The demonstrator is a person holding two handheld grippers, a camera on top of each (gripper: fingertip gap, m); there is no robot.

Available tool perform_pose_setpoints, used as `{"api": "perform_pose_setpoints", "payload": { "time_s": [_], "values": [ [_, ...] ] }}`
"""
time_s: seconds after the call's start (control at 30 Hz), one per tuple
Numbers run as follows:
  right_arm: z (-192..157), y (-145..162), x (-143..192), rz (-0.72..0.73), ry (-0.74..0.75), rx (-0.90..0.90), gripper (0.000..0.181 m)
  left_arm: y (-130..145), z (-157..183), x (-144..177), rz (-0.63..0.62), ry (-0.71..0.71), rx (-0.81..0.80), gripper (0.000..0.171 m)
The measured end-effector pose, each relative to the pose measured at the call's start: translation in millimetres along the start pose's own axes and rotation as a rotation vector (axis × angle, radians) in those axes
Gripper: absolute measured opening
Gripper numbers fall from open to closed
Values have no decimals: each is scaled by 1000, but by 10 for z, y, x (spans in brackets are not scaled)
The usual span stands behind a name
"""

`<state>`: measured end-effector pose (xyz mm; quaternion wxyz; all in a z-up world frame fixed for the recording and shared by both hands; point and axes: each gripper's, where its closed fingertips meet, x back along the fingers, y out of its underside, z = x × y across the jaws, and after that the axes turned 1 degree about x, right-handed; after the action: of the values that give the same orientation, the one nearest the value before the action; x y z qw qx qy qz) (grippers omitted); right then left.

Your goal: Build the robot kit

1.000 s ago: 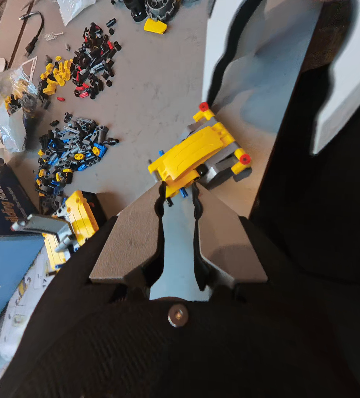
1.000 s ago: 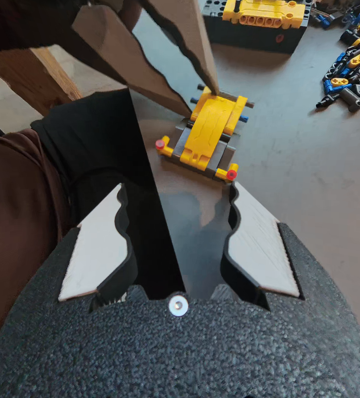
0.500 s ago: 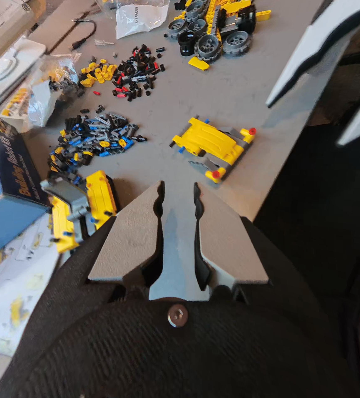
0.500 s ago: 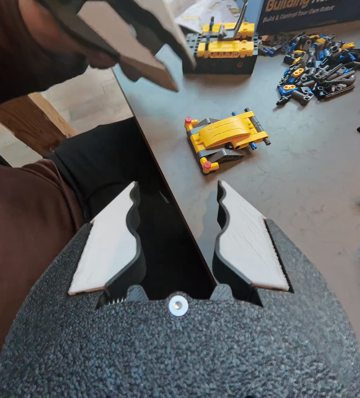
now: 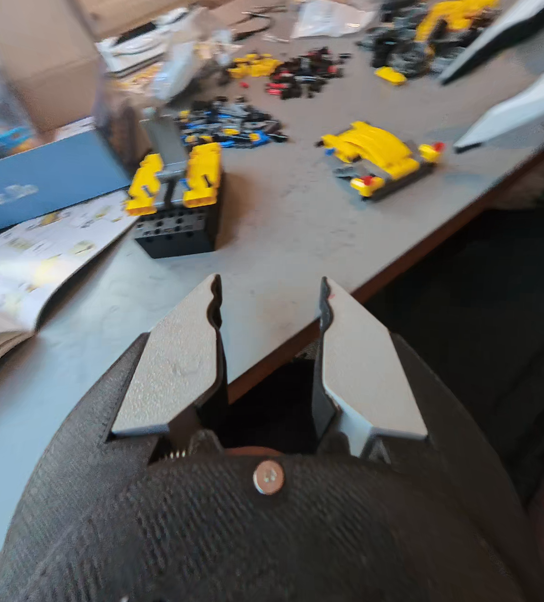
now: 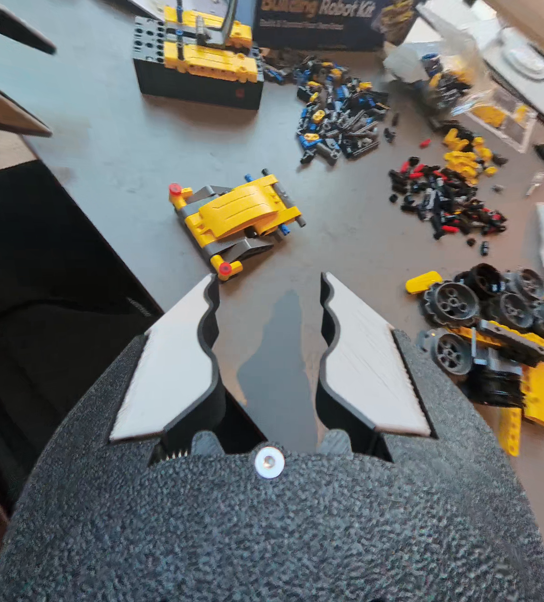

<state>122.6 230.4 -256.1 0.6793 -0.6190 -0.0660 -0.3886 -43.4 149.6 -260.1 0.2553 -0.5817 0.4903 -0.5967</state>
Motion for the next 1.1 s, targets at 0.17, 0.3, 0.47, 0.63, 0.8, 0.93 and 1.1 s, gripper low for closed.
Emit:
{"api": "perform_pose_setpoints", "payload": {
  "time_s": [0.17,0.3,0.47,0.63,0.8,0.93,1.1],
  "values": [
    [-143,-85,-7,-12,52,1,51,-164,-162,20,71,-170,76,60],
    [-282,-44,-47,-35,38,44,53,-220,-216,69,92,-244,52,58],
    [-285,-54,-66,-29,34,38,53,-200,-224,74,83,-254,59,57],
    [-262,-47,-103,-31,39,26,52,-182,-241,70,82,-260,57,56],
    [-275,-131,-173,-19,52,52,50,-133,-275,40,72,-267,74,55],
    [-239,-133,-302,-54,85,69,50,-98,-262,9,66,-260,80,55],
    [-201,-171,-346,-68,138,115,40,-110,-227,-1,69,-255,80,54]
  ]
}}
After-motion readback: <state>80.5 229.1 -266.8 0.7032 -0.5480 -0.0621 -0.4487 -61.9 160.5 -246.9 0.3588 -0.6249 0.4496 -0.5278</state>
